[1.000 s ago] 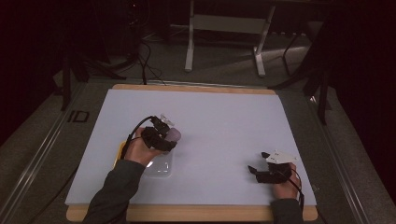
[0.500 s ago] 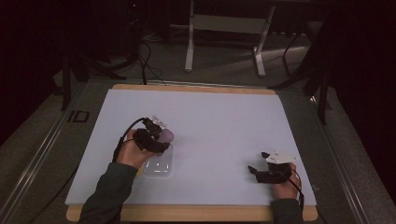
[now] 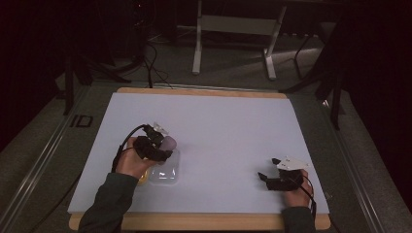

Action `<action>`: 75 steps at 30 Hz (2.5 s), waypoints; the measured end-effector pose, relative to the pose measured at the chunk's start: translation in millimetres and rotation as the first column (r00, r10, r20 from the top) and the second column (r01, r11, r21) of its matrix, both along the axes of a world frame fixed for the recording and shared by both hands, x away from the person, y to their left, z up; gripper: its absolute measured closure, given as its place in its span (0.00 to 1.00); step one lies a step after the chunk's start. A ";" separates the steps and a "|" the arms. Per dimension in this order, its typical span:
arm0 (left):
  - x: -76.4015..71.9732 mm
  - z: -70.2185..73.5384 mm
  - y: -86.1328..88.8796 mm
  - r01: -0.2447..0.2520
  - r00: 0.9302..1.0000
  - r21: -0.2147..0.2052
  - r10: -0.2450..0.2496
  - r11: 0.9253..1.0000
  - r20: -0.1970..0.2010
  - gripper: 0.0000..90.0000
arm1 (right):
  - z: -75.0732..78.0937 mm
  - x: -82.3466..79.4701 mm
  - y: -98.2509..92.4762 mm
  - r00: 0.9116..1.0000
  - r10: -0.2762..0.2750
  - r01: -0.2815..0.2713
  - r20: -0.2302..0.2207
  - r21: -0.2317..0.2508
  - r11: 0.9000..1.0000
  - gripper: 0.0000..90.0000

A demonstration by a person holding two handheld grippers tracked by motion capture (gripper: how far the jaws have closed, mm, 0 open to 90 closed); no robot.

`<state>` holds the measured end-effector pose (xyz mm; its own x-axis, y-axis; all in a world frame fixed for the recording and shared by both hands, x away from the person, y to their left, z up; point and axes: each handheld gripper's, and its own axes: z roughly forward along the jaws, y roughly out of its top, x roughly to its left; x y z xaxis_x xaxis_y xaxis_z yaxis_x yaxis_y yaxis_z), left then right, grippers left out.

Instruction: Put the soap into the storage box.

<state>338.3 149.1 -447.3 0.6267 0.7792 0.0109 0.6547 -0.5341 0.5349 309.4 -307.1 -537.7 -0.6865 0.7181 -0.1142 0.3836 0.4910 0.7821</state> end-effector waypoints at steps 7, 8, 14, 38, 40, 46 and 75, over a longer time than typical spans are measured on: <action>-4.3 1.5 6.0 -0.013 1.000 -0.014 0.013 1.000 -0.010 0.55 | 0.0 -0.1 0.2 1.000 -0.001 0.001 -0.003 -0.001 1.000 0.22; -5.0 1.7 6.8 -0.016 1.000 -0.015 0.016 1.000 -0.007 0.55 | 0.0 -0.1 0.2 1.000 -0.001 0.001 -0.002 -0.002 1.000 0.22; -8.5 3.7 10.8 -0.020 1.000 -0.013 0.020 1.000 -0.007 0.55 | 0.0 -0.2 0.3 1.000 -0.002 0.002 -0.002 -0.003 1.000 0.22; -20.6 9.0 36.4 -0.084 0.996 0.016 0.085 0.996 -0.020 0.55 | -0.1 -0.4 0.8 1.000 -0.004 0.004 0.001 -0.006 1.000 0.22; -21.3 9.4 38.6 -0.088 0.996 0.021 0.089 0.996 -0.023 0.55 | -0.1 -0.4 0.8 1.000 -0.004 0.004 0.001 -0.005 1.000 0.22; -23.7 9.3 44.7 -0.101 0.994 0.029 0.102 0.994 -0.029 0.55 | -0.2 -0.5 0.9 1.000 -0.003 0.003 0.004 -0.008 1.000 0.22; -34.7 -7.5 66.1 -0.163 0.983 0.018 0.164 0.986 -0.078 0.55 | -0.3 -1.1 1.8 1.000 -0.006 0.006 0.009 -0.019 1.000 0.22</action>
